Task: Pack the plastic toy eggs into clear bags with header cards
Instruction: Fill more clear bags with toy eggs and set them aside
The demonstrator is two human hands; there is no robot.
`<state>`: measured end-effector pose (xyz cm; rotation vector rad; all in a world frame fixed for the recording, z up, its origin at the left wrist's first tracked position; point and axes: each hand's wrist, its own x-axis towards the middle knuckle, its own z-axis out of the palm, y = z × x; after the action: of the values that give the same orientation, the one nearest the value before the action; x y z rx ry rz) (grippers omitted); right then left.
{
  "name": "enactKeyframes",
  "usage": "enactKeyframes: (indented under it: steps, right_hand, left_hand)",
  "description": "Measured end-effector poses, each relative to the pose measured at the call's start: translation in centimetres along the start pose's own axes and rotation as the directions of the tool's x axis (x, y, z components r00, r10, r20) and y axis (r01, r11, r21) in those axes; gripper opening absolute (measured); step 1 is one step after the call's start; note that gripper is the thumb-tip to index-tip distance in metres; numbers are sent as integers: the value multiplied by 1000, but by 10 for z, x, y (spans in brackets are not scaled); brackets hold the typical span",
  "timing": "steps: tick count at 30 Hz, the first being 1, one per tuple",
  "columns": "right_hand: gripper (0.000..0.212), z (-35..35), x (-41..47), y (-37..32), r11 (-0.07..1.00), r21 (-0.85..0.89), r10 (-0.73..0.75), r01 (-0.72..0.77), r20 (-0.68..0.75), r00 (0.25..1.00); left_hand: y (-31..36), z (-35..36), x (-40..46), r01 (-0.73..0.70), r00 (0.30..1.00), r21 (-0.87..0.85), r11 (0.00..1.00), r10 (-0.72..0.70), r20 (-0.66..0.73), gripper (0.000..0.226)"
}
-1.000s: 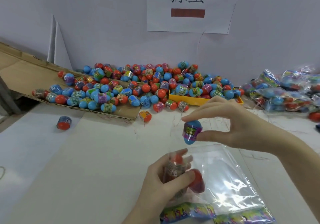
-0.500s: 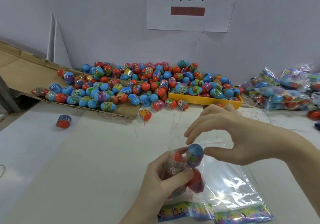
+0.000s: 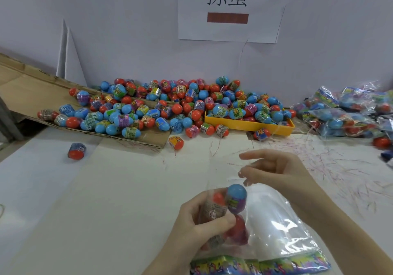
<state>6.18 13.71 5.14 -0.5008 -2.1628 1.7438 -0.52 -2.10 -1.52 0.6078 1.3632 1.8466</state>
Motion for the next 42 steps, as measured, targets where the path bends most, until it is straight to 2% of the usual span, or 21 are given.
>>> enactKeyframes:
  steps: [1,4,6,9,12,15,18,21,24,27,29,31,33,38,40,42]
  right_hand:
    - [23,0,0,0,1000,3,-21,21,-1,1000]
    - [26,0,-3,-2,997,-13,-82,82,8,997]
    - [29,1,-5,-3,990,-67,-123,124,21,992]
    - [32,2,-8,-3,965,-163,-198,203,44,979]
    - [32,2,-11,-8,939,-217,-260,267,60,964]
    - [33,4,-12,-10,901,-296,-321,318,39,946]
    - [39,7,-15,-9,844,-405,-391,351,-18,920]
    - [46,13,-16,-10,673,-597,-544,437,1,839]
    - [40,25,-12,-9,600,-657,-582,456,33,813]
    - [27,35,-4,-8,522,-720,-623,456,43,781]
    - [22,38,0,-7,430,-778,-677,457,57,734]
    - [20,39,2,-5,362,-805,-730,471,70,680]
    - [23,38,3,-5,323,-814,-770,482,70,634]
    - [16,37,4,-6,224,-808,-855,545,106,507]
    - [18,37,3,-8,193,-806,-857,559,139,496]
    - [10,36,4,-9,132,-822,-847,553,196,494]
  left_hand:
    - [0,0,-1,3,1000,16,1000,-3,-4,51]
    - [4,1,0,20,996,44,999,-16,-88,66]
    - [11,3,1,-2,981,84,996,18,-193,60]
    - [22,4,5,-88,933,194,977,149,-327,46]
    - [32,3,10,-152,878,308,939,271,-394,8]
    - [35,3,11,-175,866,397,901,333,-372,17]
    - [36,4,10,-179,874,369,912,319,-366,21]
    - [37,5,9,-165,893,284,945,265,-365,20]
    - [38,9,6,-160,906,202,966,225,-357,12]
    - [38,11,2,-184,929,147,972,221,-297,33]
    - [39,11,0,-193,931,155,969,230,-284,31]
    - [39,10,0,-208,923,170,963,251,-293,15]
    - [39,8,1,-221,913,171,960,265,-310,9]
    - [40,5,2,-230,906,213,950,289,-310,17]
    - [40,6,2,-238,905,237,942,304,-297,19]
    - [39,6,2,-244,905,270,932,319,-283,20]
